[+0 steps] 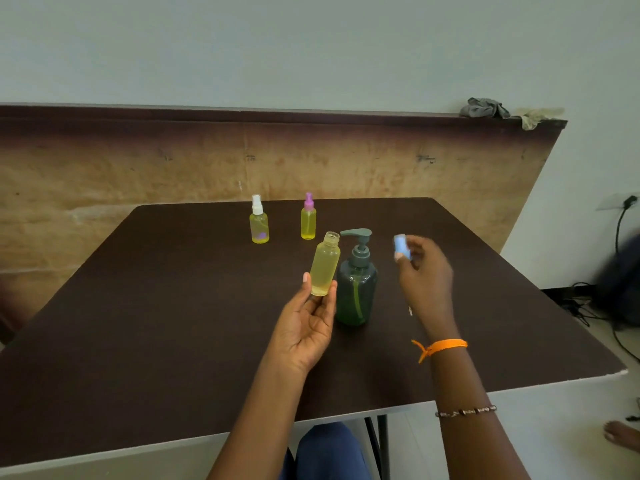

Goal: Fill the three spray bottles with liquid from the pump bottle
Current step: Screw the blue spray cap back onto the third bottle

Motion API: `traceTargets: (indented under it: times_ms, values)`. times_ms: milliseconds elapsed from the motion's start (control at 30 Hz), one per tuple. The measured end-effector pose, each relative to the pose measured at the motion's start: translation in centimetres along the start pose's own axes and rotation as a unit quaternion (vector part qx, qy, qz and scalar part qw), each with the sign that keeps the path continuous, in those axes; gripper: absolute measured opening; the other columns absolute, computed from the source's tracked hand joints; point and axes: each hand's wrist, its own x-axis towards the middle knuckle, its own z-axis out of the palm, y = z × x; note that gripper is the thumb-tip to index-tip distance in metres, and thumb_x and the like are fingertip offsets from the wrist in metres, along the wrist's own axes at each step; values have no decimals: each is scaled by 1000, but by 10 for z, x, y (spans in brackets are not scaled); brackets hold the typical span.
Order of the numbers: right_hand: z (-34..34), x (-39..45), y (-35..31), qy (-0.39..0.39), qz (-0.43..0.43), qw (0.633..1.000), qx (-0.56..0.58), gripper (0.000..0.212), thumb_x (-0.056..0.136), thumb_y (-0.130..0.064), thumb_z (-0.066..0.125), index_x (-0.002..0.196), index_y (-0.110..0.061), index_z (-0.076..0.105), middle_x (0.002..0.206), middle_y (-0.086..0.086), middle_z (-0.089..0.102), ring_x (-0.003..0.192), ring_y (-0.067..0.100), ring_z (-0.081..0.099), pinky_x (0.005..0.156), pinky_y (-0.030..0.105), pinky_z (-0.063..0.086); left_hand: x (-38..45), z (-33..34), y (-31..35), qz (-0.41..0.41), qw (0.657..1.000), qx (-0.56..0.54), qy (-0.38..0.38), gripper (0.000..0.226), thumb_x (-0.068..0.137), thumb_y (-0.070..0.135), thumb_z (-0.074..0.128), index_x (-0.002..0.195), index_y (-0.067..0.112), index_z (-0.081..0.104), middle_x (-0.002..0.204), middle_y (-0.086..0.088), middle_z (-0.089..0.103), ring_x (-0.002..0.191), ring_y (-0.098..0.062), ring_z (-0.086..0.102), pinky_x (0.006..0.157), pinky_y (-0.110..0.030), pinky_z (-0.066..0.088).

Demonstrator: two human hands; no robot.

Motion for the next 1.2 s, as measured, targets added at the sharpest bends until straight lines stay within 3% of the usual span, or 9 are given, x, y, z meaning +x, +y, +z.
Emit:
traceTargets:
  times_ms: [67,200,333,633,733,900,1000,1133,1200]
  values:
    - [-15,5,-30,19,-24,996,85,23,89,-9,60,111,-19,61,106,0,63,93,13,61,74,10,43,-1,0,-1,-5,1000,-7,-1,56,73,14,67,125,0,54,102,-19,66,96,-25,64,58,-29,59]
    - [-29,3,-80,-35,-27,948,315,22,92,-5,58,112,-14,55,106,4,65,93,16,67,81,25,53,-2,2,-2,-6,1000,-3,0,61,73,14,68,129,-1,50,104,-20,65,95,-25,65,55,-28,58]
    - [-23,0,-105,-72,-43,921,379,25,93,-2,56,117,-8,50,111,11,64,98,18,68,84,27,55,-3,3,-2,-13,1000,-6,-6,68,69,14,70,131,-2,49,105,-20,65,94,-25,64,54,-29,58]
    - [-6,-1,-112,-109,-73,933,335,21,92,-3,56,109,-16,51,108,6,65,96,15,68,83,27,55,-4,3,2,-13,1000,-16,-18,72,66,13,71,133,-1,47,108,-20,63,90,-26,66,55,-30,58]
    - [-1,-3,-106,-163,-59,934,314,24,90,0,58,105,-18,54,105,7,66,97,19,67,82,25,55,-6,6,1,-14,1000,-11,-23,72,66,13,71,133,-2,48,105,-19,64,88,-25,66,55,-29,58]
    - [2,-1,-98,-274,-83,935,212,39,88,2,60,116,-23,51,108,9,66,100,18,64,80,17,51,-8,9,5,0,1000,-3,-28,69,68,15,70,131,-3,48,102,-19,65,76,-24,70,56,-28,58]
    - [-2,6,-103,-318,-128,926,157,44,87,7,59,113,-28,53,107,8,65,97,20,62,83,24,50,-10,10,8,9,1000,-5,-26,67,68,15,70,129,-5,50,99,-19,66,76,-24,70,59,-28,59]
    - [-10,23,-114,-390,-176,898,99,26,83,14,60,101,-3,59,94,-5,62,78,-5,62,71,13,50,-13,12,12,23,999,-7,-22,63,68,14,70,126,-5,52,95,-19,67,75,-25,71,60,-28,59]
    - [-11,32,-117,-418,-205,884,45,22,82,16,61,100,4,59,88,-5,60,70,-7,59,66,11,48,-15,14,13,29,999,-5,-19,62,68,13,69,125,-6,52,93,-18,67,72,-24,71,60,-27,59]
